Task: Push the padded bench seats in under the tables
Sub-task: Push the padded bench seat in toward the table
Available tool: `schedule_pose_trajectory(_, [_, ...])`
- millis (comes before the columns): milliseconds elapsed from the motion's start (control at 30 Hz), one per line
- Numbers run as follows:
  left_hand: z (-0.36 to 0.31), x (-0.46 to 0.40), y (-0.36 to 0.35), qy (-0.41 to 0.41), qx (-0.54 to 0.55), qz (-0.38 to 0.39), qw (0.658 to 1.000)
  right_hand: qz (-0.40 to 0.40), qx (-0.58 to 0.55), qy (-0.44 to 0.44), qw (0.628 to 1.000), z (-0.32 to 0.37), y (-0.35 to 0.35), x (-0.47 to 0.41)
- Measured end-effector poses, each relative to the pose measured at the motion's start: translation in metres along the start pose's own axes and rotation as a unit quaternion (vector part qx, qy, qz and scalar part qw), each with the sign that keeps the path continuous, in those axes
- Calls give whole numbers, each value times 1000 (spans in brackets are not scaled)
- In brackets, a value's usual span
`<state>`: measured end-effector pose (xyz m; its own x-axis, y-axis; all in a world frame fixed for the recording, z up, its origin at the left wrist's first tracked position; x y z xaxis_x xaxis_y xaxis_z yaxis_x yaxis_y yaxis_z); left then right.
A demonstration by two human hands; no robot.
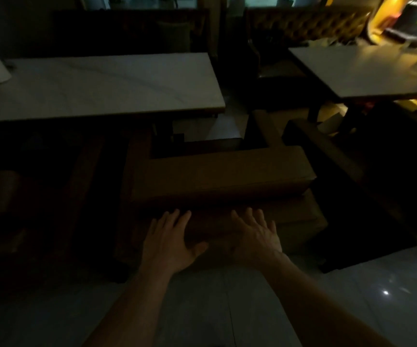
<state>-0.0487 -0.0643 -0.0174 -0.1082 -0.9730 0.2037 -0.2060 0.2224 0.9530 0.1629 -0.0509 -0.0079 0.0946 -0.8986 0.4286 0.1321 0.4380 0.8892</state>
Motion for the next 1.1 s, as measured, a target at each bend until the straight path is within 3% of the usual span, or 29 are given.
schedule_pose_trajectory(367, [-59, 100, 79, -51, -29, 13, 998, -36, -7, -69, 997, -14, 49, 152])
schedule_pose_trajectory(600, [-113, 128, 97, -83, -38, 21, 996, -76, -36, -104, 991, -65, 65, 217])
schedule_pose_trajectory(833, [-220, 118, 88, -134, -43, 29, 990, -112, -53, -138, 983, -170, 86, 260])
schedule_pose_trajectory(1100, [-416, 95, 55, -203, -49, 13, 978, -138, -70, -183, 971, -357, 110, 301])
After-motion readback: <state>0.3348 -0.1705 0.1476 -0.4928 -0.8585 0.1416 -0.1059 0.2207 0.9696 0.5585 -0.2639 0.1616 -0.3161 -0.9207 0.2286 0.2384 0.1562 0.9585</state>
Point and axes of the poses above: each hand's wrist, its own x-axis away from the middle knuckle, its own y-axis out of the back of the hand, z = x × y, the point moved 3 cm from there along -x, towards the middle knuckle, and after that the axes turned 2 degrees about -y, right-handed, at the moved point
